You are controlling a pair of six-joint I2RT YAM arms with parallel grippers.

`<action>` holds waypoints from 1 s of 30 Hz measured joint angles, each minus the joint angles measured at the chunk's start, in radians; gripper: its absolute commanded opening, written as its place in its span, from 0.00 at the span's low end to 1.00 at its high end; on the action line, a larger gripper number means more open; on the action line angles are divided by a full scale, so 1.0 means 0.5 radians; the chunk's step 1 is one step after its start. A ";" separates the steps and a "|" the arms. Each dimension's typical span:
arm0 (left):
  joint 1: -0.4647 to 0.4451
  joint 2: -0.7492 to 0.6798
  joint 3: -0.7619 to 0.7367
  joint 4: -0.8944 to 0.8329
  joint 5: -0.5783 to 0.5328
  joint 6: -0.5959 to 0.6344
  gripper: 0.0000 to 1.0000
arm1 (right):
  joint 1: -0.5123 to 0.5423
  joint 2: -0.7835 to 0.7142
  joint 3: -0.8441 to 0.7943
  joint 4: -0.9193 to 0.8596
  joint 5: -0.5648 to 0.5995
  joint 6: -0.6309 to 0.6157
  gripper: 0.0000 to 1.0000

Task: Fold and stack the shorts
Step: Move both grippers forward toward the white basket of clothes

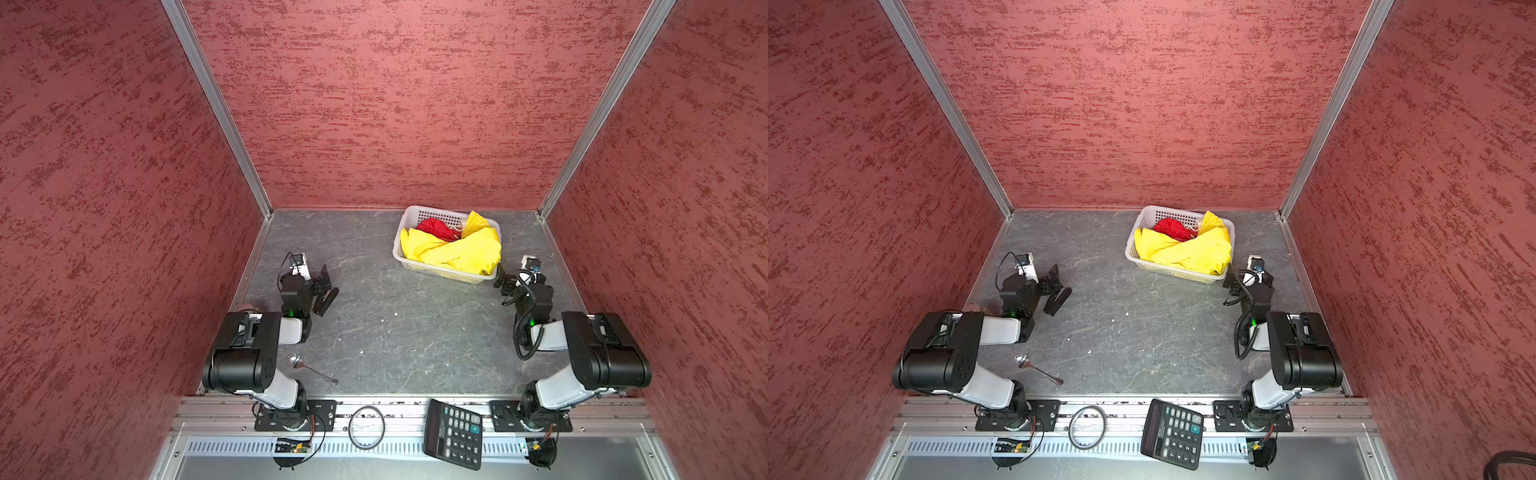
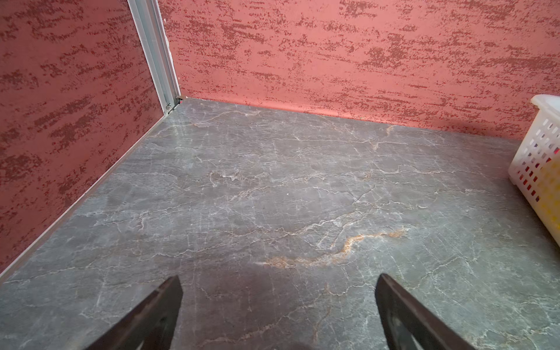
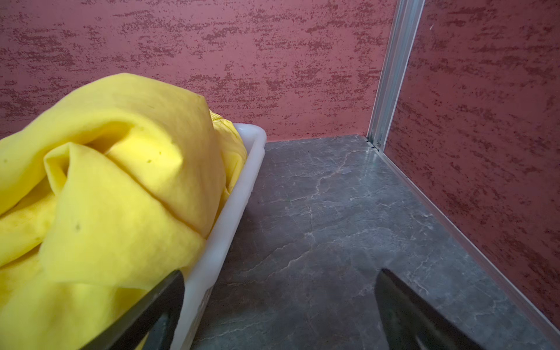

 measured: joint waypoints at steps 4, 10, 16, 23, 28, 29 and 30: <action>0.001 0.000 0.000 0.000 0.002 0.000 0.99 | 0.000 0.000 0.000 0.000 -0.007 0.000 0.99; 0.007 0.000 0.000 0.000 0.024 0.000 0.99 | 0.000 0.000 0.000 -0.001 0.017 0.010 0.99; 0.007 0.000 0.000 0.000 0.031 0.000 1.00 | 0.000 0.000 0.000 -0.002 0.027 0.016 0.99; -0.010 -0.023 0.005 -0.040 -0.007 0.006 1.00 | 0.001 -0.020 0.000 -0.037 0.056 0.021 0.99; -0.192 -0.392 0.282 -0.629 -0.301 0.034 1.00 | 0.020 -0.434 0.129 -0.502 0.198 0.066 0.99; -0.220 -0.461 0.388 -0.765 -0.365 0.024 0.99 | 0.021 -0.513 0.179 -0.578 0.215 0.092 0.99; -0.247 -0.518 0.519 -0.920 -0.446 -0.002 1.00 | 0.025 -0.603 0.261 -0.700 0.229 0.123 0.99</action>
